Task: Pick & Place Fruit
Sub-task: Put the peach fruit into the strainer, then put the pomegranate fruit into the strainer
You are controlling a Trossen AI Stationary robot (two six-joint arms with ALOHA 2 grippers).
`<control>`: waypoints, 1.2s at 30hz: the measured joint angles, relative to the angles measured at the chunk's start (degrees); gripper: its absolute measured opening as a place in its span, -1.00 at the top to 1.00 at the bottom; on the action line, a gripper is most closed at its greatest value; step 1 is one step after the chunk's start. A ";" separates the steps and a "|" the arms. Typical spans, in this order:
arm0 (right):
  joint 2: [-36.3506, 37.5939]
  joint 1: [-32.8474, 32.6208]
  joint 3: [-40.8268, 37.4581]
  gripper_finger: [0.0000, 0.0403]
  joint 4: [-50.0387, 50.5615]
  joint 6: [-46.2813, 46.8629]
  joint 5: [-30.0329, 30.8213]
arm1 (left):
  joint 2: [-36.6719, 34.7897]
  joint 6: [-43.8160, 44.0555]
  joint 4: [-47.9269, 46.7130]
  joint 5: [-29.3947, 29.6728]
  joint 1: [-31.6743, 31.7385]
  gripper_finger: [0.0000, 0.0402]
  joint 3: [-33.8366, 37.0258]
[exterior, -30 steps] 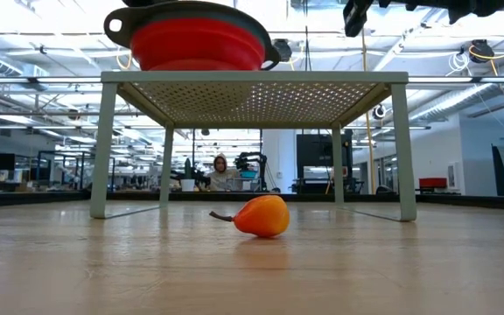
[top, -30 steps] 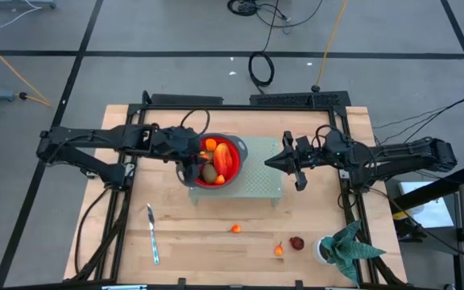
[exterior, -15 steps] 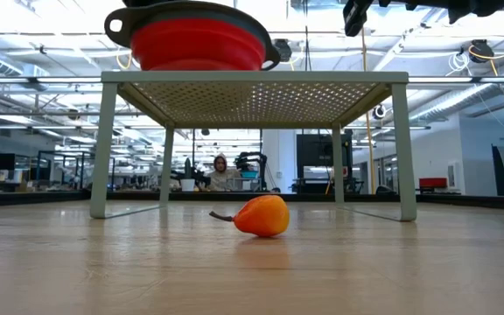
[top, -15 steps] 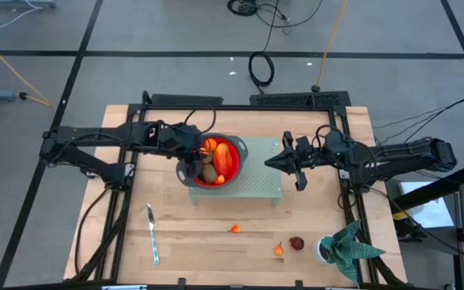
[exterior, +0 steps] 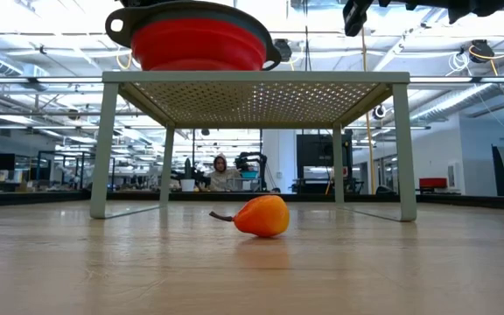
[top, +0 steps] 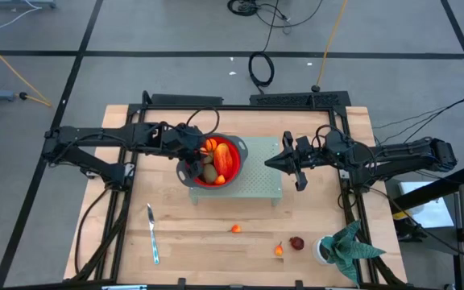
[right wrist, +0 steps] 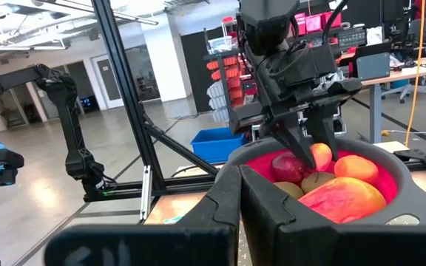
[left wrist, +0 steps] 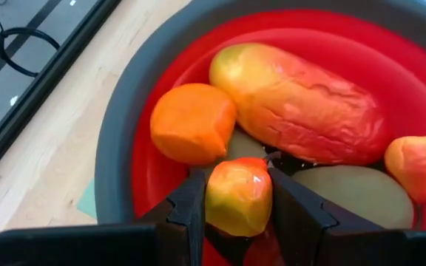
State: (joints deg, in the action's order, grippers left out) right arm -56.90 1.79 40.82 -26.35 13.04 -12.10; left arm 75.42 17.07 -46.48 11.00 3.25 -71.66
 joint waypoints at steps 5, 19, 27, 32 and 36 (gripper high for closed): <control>0.00 0.01 0.00 0.99 0.00 0.00 0.00 | -0.02 0.21 0.00 0.01 0.02 0.33 0.00; 0.00 -0.01 0.00 0.99 0.00 1.47 -0.02 | -2.56 -0.56 -0.01 0.03 0.04 -0.16 0.00; 0.00 0.01 0.00 0.99 0.00 2.78 -0.20 | -8.94 3.75 0.37 0.14 0.06 -0.18 -3.60; 0.00 -0.01 0.01 0.98 0.02 2.78 -0.13 | -12.05 5.41 -0.02 0.15 0.04 -0.18 -4.28; 0.00 0.01 0.02 0.99 0.02 2.47 -0.11 | -14.03 4.56 -1.00 0.15 -0.05 -0.18 -4.28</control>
State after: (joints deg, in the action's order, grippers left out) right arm -56.90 1.80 40.84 -26.33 15.50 -12.21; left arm 61.39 21.63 -47.48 11.16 3.20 -75.94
